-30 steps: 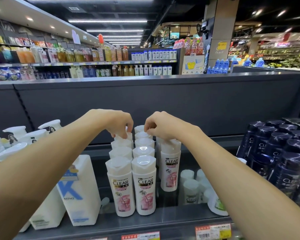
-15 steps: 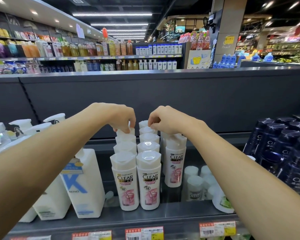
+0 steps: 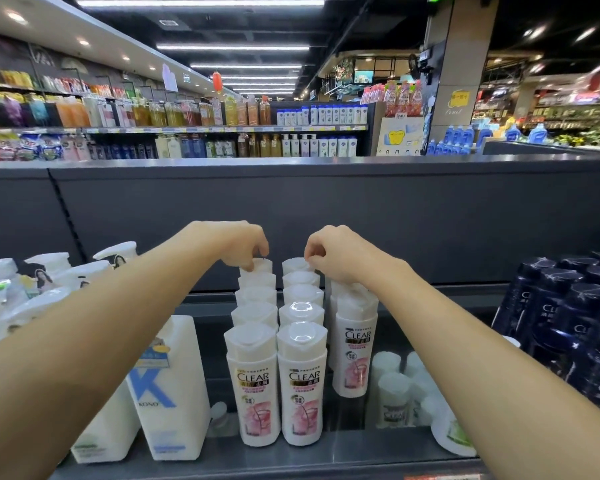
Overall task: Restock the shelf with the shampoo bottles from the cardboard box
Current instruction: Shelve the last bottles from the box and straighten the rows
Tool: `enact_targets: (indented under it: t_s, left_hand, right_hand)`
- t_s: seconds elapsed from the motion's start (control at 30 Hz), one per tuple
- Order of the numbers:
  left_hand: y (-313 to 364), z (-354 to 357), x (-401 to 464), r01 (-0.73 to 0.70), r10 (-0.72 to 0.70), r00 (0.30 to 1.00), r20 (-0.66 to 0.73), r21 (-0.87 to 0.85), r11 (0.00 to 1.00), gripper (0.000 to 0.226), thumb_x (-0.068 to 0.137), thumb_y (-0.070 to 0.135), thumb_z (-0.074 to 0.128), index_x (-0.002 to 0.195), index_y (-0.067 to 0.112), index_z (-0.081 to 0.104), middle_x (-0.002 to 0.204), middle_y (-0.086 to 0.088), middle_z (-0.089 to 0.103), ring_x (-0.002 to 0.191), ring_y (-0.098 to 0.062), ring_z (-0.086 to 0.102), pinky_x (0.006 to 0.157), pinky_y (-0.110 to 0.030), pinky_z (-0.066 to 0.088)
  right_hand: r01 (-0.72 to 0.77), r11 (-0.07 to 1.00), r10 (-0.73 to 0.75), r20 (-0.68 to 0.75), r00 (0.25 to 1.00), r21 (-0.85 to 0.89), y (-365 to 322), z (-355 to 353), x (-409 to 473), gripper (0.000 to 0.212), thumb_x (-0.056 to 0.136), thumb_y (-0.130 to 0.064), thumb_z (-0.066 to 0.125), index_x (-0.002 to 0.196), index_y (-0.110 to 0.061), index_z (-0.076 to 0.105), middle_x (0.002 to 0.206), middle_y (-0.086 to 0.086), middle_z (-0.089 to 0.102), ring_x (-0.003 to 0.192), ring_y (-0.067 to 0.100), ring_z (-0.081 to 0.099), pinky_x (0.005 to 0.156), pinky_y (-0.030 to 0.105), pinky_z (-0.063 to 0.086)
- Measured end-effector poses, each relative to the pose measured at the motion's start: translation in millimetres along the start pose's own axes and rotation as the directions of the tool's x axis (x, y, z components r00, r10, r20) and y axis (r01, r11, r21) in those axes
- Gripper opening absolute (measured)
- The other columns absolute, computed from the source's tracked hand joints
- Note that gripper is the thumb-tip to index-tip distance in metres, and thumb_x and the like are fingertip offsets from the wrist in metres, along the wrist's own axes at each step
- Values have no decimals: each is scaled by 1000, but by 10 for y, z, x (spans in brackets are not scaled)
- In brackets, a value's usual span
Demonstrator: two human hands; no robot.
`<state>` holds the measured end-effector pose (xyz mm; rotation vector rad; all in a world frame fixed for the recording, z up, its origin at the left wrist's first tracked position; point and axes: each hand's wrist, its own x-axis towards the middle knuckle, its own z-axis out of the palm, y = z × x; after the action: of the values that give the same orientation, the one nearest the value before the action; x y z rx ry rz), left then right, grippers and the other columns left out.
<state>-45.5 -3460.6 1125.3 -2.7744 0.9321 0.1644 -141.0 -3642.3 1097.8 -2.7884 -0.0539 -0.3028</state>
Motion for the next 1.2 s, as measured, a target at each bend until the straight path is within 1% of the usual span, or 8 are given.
enact_targets:
  t_s: [0.13,0.23,0.33,0.43,0.57,0.73,0.93,1.2]
  left_hand:
    - [-17,4,70,4,-4,999,35,9,1000,40,84,18,63,123,25,61,109,0,67,95,-27,68,86,-42,56]
    - [14,-19,93,-13,10,998,55,50,999,39,79,19,62,116,32,64,98,6,67,78,-20,70,78,-39,58]
    - [56,-54,101,-27,22,998,65,85,996,31,79,21,64,108,32,66,89,8,64,63,-16,64,65,-32,54]
    - [73,-65,108,-39,34,997,69,67,997,29,82,21,66,109,29,67,90,8,64,65,-16,65,67,-29,52]
    - [79,-46,115,-56,54,997,51,28,998,33,83,17,63,114,29,67,93,6,66,67,-14,66,67,-28,52]
    - [107,-28,118,-51,50,998,34,12,999,32,85,15,61,115,27,67,99,3,67,71,-17,69,73,-30,56]
    - [108,-43,84,-49,50,998,27,-24,999,35,86,16,62,119,27,66,105,3,67,75,-18,71,79,-32,57]
    - [91,-19,87,-53,57,997,48,-83,995,38,89,13,59,124,27,64,86,15,58,74,-17,69,81,-31,57]
  right_hand:
    - [-12,1000,12,-8,1000,-7,53,-5,79,19,92,-16,53,102,-21,69,100,-2,66,85,18,63,65,25,49]
    - [-37,999,37,48,998,9,50,5,195,18,91,-25,61,107,-24,68,105,-2,65,85,17,65,76,32,55]
    - [-58,998,53,133,990,35,5,21,285,25,85,-33,67,110,-29,68,106,-7,65,85,17,68,82,40,58]
    - [-38,999,34,178,983,22,-26,27,328,31,83,-34,67,113,-30,68,107,-10,67,85,15,67,84,39,57]
    - [-16,1000,18,221,975,-11,-29,-6,357,36,85,-33,69,121,-28,67,113,-9,68,94,14,61,92,40,52]
    - [1,999,8,232,973,-39,-28,-9,375,32,85,-33,70,115,-26,69,107,-7,68,85,13,63,87,40,54]
    - [-14,999,23,233,972,-39,59,-25,376,32,84,-36,72,114,-27,70,107,-9,68,95,17,64,91,43,53]
    - [-5,999,-2,224,975,32,67,-6,359,34,85,-34,73,117,-24,70,111,-7,69,99,17,64,93,39,52]
